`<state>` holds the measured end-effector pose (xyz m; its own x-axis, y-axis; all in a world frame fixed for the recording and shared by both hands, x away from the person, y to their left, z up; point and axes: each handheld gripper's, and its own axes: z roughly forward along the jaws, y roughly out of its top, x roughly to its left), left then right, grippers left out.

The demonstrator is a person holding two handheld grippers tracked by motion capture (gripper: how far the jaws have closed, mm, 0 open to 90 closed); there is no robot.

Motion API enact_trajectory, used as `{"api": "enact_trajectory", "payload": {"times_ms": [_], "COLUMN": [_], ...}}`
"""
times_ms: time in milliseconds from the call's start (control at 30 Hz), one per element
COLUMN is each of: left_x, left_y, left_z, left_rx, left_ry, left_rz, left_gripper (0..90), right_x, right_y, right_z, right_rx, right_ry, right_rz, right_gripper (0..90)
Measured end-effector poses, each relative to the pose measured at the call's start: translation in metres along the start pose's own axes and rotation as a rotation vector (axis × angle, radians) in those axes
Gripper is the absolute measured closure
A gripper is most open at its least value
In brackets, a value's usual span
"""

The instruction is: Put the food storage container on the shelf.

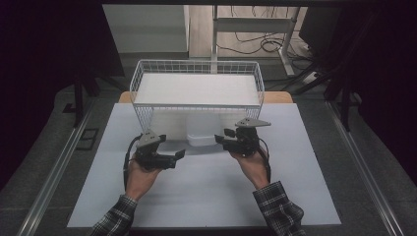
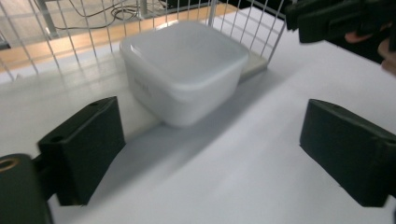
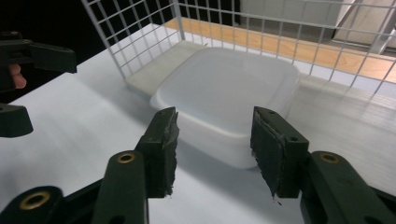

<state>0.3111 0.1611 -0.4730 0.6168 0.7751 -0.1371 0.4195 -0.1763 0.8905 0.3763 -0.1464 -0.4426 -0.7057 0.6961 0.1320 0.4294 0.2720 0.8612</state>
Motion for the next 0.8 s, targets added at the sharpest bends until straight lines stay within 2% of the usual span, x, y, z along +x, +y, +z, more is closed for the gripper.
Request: {"api": "enact_trajectory", "payload": {"times_ms": [133, 233, 367, 500, 633, 800], "left_x": [-0.005, -0.009, -0.017, -0.025, -0.03, -0.035], "left_y": [-0.02, -0.028, -0.038, -0.05, -0.063, -0.077], "left_z": [-0.01, -0.018, -0.031, -0.042, -0.05, -0.061], "left_rx": [-0.007, 0.002, -0.013, -0.027, -0.018, -0.029], "left_ry": [-0.002, 0.004, 0.029, 0.024, 0.034, 0.029], "left_rz": [-0.006, 0.02, 0.062, 0.067, 0.071, 0.065], "left_gripper": [3.2, 2.7, 2.6, 1.9, 1.3, 1.2], "right_x": [0.007, 0.013, 0.018, 0.022, 0.027, 0.03], "right_y": [-0.006, -0.011, -0.017, -0.022, -0.03, -0.036], "right_z": [-0.004, -0.007, -0.009, -0.011, -0.006, 0.003], "right_rx": [0.014, 0.017, 0.029, 0.037, 0.062, 0.079], "right_ry": [0.008, 0.018, 0.028, 0.053, 0.068, 0.075], "right_rz": [-0.028, -0.044, -0.061, -0.065, -0.087, -0.085], "right_gripper": [52.1, 54.0, 61.2, 70.3, 80.1, 85.6]}}
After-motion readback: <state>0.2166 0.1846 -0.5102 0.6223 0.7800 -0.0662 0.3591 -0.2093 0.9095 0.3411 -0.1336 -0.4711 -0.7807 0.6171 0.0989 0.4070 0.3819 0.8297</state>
